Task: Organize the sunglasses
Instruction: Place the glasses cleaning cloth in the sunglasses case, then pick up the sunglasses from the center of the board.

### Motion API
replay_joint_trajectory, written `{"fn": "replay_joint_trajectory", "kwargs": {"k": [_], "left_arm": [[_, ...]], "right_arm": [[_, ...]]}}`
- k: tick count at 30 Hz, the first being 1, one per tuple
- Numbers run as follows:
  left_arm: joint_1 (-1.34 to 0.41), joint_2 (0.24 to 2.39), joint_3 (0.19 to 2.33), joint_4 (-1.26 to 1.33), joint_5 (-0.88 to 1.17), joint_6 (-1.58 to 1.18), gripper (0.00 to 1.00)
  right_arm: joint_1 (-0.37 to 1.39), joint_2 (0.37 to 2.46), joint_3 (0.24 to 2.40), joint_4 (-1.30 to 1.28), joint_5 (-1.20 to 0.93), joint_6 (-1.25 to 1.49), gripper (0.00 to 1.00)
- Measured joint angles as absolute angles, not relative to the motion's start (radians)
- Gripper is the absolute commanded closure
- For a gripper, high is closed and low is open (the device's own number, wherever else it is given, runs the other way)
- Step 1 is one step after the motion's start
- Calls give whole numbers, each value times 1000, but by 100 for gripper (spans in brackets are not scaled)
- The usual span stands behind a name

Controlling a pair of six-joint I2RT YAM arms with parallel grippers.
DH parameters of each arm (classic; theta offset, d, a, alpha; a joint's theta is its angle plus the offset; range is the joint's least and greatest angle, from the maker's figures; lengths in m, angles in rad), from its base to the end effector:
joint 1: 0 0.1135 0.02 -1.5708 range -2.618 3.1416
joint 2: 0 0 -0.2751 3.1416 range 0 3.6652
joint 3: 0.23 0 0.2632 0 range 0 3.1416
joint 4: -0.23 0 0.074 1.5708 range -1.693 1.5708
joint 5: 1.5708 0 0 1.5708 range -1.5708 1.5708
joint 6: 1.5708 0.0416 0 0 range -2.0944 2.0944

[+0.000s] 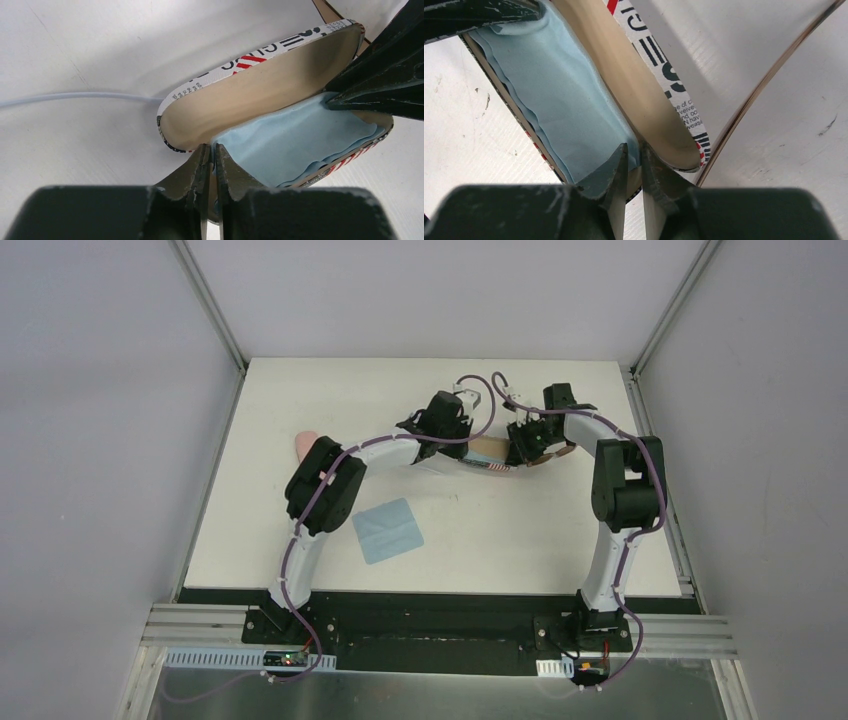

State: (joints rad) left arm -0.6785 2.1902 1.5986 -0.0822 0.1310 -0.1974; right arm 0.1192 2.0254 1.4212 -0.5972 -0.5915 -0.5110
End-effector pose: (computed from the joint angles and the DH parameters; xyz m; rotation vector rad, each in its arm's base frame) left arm 0.3983 -0.3281 0.1725 0.6213 2.2265 -0.6088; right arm 0.4192 0.0736 0.1632 -0.9427 2.4164 0.6797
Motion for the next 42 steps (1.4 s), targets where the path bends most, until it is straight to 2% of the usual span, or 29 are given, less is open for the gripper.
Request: {"fn": "replay_joint_trajectory", "kwargs": {"k": [4,12,17,22,28,33,37,42], "left_arm": [[-678,2178,1598,-82,129,-197,82],[-678,2110,1585,-82,102,-196,75],[-678,2043,1552,-80,78,-198,65],[-678,1883,1421,-97,25,-229,55],[-678,1641,1200,-138,-43,-298,50],[-674,1570,1089,-186,-153,-349,48],[-628,1617,1127,-222,-215,-354,47],[-546,1818,1390,-265,-250,-349,49]], "right_arm": [[119,2022,1427,-600,-591,-499,81],[119,1964,1443,-602,-591,-480,79],[119,1922,1451,-607,-590,-471,77],[119,1828,1437,-621,-591,-470,70],[116,1617,1314,-605,-591,-480,66],[115,1545,1234,-609,-601,-484,65],[115,1515,1155,-607,-620,-479,64],[115,1419,1053,-615,-636,-471,64]]}}
